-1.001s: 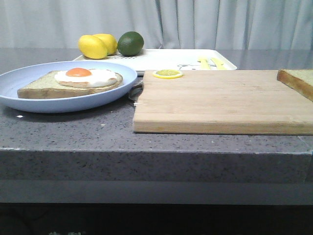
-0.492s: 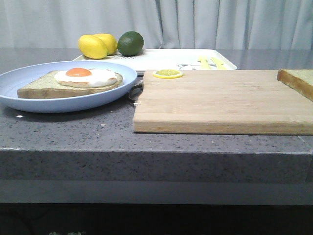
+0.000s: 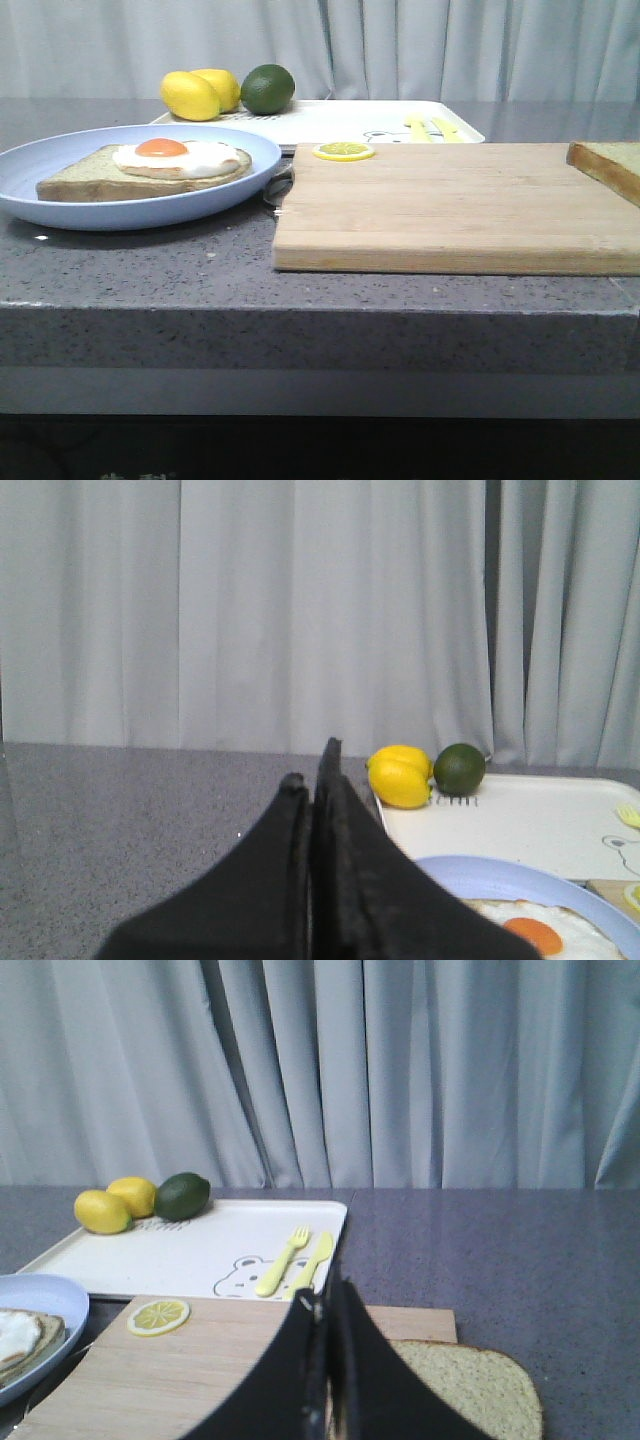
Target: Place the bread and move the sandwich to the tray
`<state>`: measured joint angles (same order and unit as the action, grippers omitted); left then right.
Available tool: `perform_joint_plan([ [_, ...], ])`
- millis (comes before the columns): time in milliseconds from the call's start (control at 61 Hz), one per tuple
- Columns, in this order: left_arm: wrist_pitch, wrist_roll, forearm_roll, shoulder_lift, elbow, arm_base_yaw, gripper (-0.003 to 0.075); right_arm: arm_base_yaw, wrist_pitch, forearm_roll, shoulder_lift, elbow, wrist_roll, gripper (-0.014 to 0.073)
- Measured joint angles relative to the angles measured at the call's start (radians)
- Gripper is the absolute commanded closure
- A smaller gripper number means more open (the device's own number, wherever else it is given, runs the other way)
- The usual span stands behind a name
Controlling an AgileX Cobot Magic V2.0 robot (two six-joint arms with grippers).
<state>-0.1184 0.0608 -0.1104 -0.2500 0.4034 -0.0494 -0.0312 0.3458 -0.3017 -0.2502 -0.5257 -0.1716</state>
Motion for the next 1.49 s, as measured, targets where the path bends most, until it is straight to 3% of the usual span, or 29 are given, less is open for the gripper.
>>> perform_joint_plan([
  [230, -0.02, 0.0, 0.0, -0.252, 0.101, 0.0, 0.074, 0.0, 0.047, 0.0, -0.218, -0.09, 0.0, 0.0647],
  [328, -0.011, 0.0, 0.0, -0.273, 0.106, 0.0, 0.0725, 0.0, 0.049, 0.0, -0.233, -0.092, 0.0, 0.0577],
  [443, -0.004, 0.0, 0.0, -0.273, 0.106, 0.0, 0.0565, 0.0, 0.049, 0.0, -0.233, -0.092, 0.0, 0.0347],
  [591, 0.0, 0.0, 0.0, -0.273, 0.106, 0.0, 0.023, 0.0, 0.052, 0.002, -0.233, -0.092, 0.0, 0.0008],
  [673, 0.0, 0.0, 0.0, -0.273, 0.106, 0.0, 0.012, 0.0, 0.052, 0.002, -0.233, -0.092, 0.0, -0.0073],
  [1066, 0.001, 0.0, 0.0, -0.273, 0.106, 0.0, 0.0122, 0.019, 0.121, 0.004, -0.352, -0.169, 0.032, -0.0048],
  [1493, 0.001, 0.0, 0.0, -0.273, 0.106, 0.0, 0.0122, 0.312, 0.371, 0.09, -0.864, -0.453, 0.149, -0.0048],
])
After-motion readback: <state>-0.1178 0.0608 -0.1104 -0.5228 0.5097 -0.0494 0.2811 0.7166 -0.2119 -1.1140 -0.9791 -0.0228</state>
